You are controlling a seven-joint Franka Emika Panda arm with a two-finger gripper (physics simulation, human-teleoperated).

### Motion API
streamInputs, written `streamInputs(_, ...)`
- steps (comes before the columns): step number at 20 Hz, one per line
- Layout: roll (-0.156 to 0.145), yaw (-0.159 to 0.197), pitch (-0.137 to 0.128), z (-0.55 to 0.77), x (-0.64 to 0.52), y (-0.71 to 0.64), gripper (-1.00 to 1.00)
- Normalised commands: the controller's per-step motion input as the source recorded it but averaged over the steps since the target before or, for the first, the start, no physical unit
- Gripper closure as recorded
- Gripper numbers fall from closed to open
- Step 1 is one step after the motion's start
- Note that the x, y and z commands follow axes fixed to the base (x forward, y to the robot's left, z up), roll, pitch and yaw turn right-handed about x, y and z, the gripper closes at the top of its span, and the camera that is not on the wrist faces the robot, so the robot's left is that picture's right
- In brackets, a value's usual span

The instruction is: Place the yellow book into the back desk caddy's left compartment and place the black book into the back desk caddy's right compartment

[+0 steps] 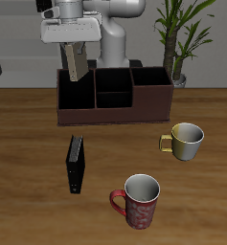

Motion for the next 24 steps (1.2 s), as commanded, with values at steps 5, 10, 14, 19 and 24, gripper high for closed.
streamInputs(5,-0.046,-0.003,0.005,-0.16,-0.16,-0.28,1.00)
streamInputs(10,-0.005,-0.012,0.012,-0.19,-0.14,-0.08,1.00)
streamInputs(14,0.001,0.030,-0.025,-0.18,-0.22,-0.05,1.00)
streamInputs(19,-0.014,0.012,-0.015,-0.19,-0.05,-0.03,1.00)
streamInputs(24,-0.008,-0.010,0.023,-0.20,0.09,0.00,1.00)
